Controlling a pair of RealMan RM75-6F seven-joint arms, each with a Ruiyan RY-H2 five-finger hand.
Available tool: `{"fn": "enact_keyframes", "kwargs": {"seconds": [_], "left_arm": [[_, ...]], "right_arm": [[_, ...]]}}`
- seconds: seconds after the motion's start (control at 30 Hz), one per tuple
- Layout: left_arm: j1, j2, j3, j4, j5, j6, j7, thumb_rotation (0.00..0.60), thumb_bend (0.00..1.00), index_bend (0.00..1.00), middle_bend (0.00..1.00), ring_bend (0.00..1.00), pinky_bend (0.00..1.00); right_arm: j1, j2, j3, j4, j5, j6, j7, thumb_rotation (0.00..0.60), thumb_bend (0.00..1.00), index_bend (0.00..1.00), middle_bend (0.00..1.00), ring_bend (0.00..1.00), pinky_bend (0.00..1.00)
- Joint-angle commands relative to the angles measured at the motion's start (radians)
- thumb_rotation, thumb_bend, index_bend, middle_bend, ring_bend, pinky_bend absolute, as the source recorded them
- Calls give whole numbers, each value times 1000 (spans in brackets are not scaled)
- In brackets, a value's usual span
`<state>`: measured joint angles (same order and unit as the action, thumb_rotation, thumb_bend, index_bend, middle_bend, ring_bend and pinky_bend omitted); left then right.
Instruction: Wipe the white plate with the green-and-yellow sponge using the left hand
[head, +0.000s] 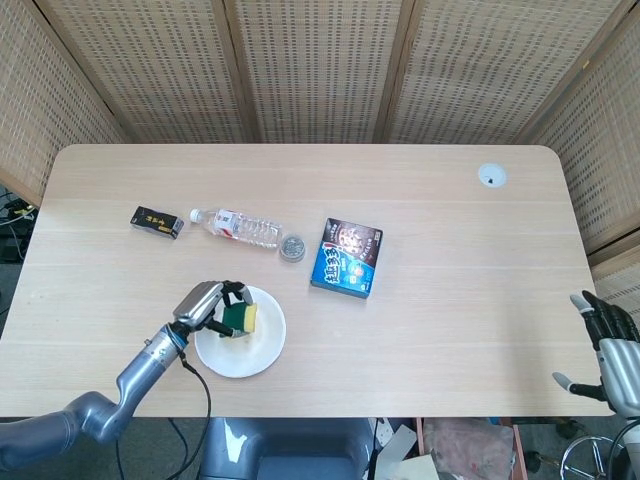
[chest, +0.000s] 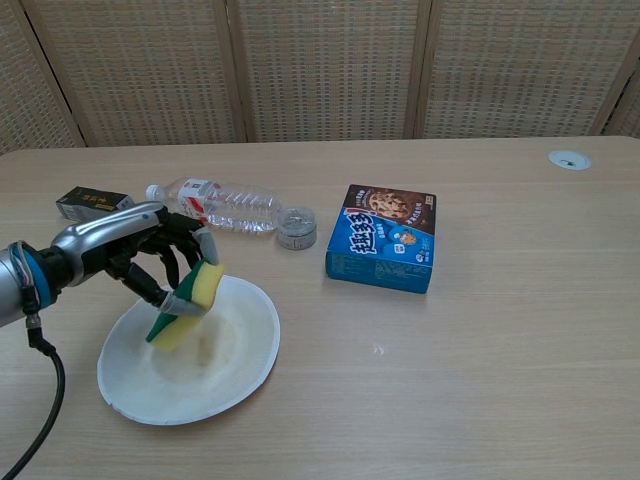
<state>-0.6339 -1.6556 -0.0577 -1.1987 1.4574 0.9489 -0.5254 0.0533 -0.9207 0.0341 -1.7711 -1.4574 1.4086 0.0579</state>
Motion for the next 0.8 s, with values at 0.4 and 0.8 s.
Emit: {"fn": "enact_keyframes", "kwargs": {"seconds": [0.4, 0.8], "left_arm": [[5, -85, 23, 116, -20, -44, -1, 600, 104, 566, 466, 391, 477], [6, -100, 25, 144, -11, -43, -6, 600, 104, 566, 466, 392, 477]], "right_arm": [[-1, 5, 1, 3, -1, 1, 16, 600, 0, 0, 0, 0, 0], [0, 4, 2, 3, 0, 0, 15, 600, 0, 0, 0, 0, 0]]}}
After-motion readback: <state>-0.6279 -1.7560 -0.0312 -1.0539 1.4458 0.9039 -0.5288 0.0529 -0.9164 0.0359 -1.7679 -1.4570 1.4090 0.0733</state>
